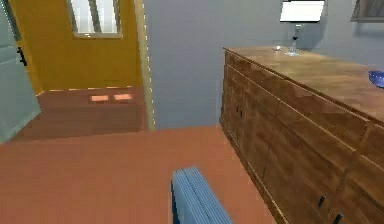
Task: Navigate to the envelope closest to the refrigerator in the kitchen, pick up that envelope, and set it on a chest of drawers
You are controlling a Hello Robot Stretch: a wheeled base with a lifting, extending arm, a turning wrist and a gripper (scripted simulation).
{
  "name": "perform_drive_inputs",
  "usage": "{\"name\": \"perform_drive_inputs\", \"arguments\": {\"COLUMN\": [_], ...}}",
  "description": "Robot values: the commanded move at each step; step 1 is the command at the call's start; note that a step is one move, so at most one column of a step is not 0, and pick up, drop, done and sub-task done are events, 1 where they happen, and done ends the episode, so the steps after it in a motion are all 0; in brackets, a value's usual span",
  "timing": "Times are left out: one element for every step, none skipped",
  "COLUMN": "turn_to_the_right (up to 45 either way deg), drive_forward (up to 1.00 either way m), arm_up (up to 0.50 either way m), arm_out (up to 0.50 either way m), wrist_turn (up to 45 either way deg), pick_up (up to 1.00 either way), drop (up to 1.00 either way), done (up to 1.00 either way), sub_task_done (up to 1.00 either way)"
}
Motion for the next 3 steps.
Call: {"name": "perform_drive_inputs", "arguments": {"turn_to_the_right": [0.0,-12.0,0.0], "drive_forward": [1.0,0.0,0.25], "arm_up": [0.0,0.0,0.0], "arm_out": [0.0,0.0,0.0], "wrist_turn": [0.0,0.0,0.0], "pick_up": [0.0,0.0,0.0], "drop": [0.0,0.0,0.0], "done": [0.0,0.0,0.0], "sub_task_done": [0.0,0.0,0.0]}}
